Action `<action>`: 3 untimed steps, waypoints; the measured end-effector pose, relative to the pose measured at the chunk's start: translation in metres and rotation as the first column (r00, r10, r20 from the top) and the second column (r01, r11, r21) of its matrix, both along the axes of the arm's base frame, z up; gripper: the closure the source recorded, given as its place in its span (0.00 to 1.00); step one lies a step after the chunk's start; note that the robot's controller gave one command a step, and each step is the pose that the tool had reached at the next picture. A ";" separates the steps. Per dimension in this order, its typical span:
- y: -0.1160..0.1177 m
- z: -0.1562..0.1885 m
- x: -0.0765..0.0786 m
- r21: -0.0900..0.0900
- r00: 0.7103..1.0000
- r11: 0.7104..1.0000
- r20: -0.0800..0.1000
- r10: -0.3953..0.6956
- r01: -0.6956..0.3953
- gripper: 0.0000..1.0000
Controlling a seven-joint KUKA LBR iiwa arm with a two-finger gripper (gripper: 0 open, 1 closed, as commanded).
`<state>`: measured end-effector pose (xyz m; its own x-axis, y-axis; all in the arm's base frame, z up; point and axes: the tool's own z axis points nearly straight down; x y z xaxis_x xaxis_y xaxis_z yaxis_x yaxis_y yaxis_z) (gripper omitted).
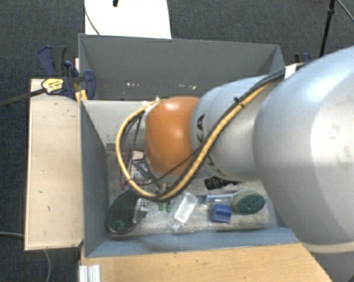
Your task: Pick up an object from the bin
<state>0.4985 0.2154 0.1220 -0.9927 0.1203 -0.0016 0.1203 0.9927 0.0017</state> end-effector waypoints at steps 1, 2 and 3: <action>0.012 -0.038 0.007 0.004 0.992 0.992 0.016 0.128 -0.128 0.00; 0.007 -0.041 0.038 0.007 0.921 0.921 -0.001 0.390 -0.390 0.00; 0.006 -0.039 0.043 0.004 0.923 0.923 0.018 0.385 -0.386 1.00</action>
Offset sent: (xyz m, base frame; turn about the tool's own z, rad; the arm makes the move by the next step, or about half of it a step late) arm 0.0013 0.0098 -0.0454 -0.1276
